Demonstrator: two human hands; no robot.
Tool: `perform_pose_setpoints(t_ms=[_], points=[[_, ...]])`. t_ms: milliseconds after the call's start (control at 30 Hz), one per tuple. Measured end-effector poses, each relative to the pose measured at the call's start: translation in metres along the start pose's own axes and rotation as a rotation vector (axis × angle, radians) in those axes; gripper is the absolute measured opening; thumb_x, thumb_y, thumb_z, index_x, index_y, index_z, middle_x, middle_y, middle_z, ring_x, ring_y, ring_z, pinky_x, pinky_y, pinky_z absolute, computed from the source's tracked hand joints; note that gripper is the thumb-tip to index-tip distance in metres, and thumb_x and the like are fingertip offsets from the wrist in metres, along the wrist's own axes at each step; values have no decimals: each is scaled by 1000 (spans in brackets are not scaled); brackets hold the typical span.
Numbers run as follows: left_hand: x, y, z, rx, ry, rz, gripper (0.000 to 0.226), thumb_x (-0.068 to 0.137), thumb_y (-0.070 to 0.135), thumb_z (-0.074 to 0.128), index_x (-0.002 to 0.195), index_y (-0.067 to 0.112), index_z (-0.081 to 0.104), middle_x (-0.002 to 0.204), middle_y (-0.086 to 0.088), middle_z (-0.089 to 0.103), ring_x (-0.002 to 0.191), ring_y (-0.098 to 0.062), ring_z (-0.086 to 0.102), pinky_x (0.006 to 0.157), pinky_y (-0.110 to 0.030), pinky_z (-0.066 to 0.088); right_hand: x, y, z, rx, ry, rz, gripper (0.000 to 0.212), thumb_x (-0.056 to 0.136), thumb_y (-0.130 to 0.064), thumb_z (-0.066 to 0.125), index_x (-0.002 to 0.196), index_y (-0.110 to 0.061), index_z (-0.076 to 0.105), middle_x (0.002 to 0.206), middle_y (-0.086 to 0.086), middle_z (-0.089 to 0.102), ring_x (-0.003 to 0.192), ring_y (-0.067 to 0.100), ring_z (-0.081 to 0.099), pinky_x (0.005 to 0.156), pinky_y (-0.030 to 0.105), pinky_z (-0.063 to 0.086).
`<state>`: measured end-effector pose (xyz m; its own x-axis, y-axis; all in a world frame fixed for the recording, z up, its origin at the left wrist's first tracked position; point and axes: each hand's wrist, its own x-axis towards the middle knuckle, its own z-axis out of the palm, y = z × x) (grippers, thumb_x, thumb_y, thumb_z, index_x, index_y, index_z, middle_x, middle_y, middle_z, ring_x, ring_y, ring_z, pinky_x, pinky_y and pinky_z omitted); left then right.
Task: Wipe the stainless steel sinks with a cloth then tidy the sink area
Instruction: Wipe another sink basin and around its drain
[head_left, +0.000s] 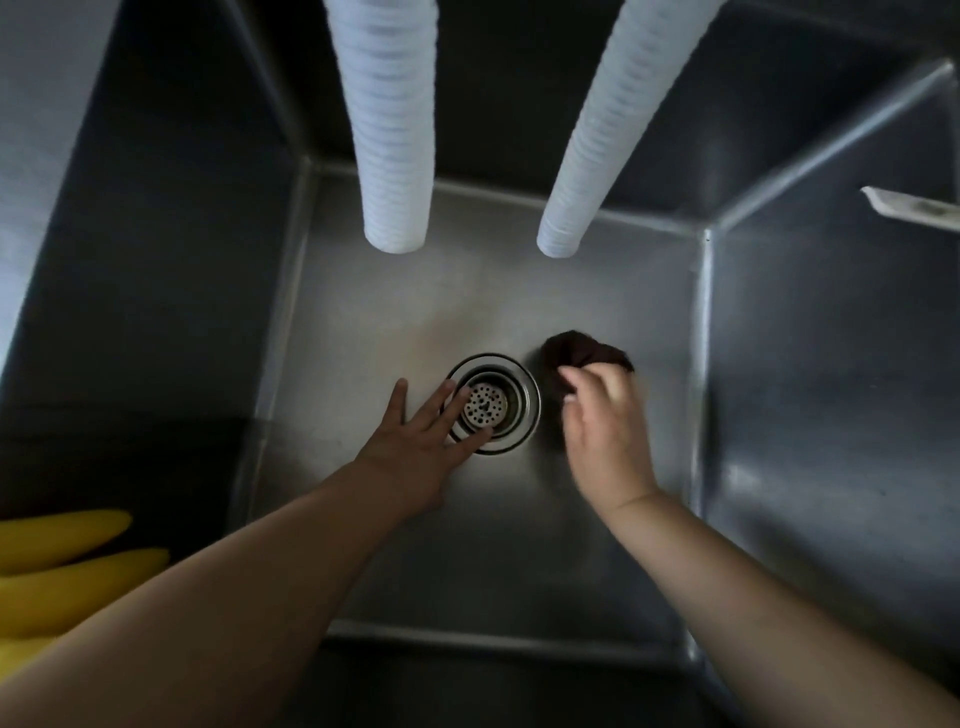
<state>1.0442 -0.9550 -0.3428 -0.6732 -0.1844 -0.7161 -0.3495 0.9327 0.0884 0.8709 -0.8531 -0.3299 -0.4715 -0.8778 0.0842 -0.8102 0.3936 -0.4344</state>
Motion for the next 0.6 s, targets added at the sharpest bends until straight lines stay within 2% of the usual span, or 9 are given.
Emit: perform_pose_setpoints(t_ms=[67,133,167,267,333,467,600], points=[[0,1,-2,-4,-6,-9,79,93,38,45,149,33,-10,152,-15,-29,139,-31,-31,109,-66,-9,1,-8,12,-92,-202,-159,35,84,-2,58,118,-1,62,106,19,58,93,38,51,84,42,47],[0,2,-4,-6,-20,-14,79,93,37,45,148,34,-11,152,-14,-29,139,-30,-30,109,-65,-10,5,-17,27,-284,-480,-241,43,92,-12,49,134,-6,48,122,12,48,104,32,39,88,38,40],[1,2,-5,-9,-23,-16,79,94,37,45,148,34,-12,152,-14,-29,139,-30,-30,109,-65,-9,7,-19,34,-402,-558,-260,45,93,-18,43,138,-9,43,127,7,42,107,29,35,88,36,34],[0,1,-5,2,-24,-19,79,93,37,45,148,33,-11,153,-13,-29,139,-29,-30,110,-65,-8,17,-32,47,-721,-691,-298,48,92,-29,39,138,-15,42,134,3,30,112,28,28,85,36,28],[-1,1,-4,2,-35,-12,80,93,38,46,148,33,-11,153,-13,-29,139,-29,-30,110,-65,-8,22,-40,52,-834,-785,-307,50,92,-33,38,139,-16,41,136,3,27,115,28,25,87,37,27],[-1,-1,-1,-3,-13,-5,80,92,39,48,149,31,-7,153,-13,-28,139,-28,-30,111,-64,-8,27,-48,59,-871,-838,-291,51,94,-35,37,141,-17,39,137,4,31,117,29,28,89,38,27],[0,-2,3,-9,2,-2,81,91,41,50,150,30,-4,153,-13,-28,139,-27,-31,111,-63,-9,32,-54,61,-886,-924,-299,52,91,-36,48,140,-20,41,141,5,30,120,31,27,93,41,28]])
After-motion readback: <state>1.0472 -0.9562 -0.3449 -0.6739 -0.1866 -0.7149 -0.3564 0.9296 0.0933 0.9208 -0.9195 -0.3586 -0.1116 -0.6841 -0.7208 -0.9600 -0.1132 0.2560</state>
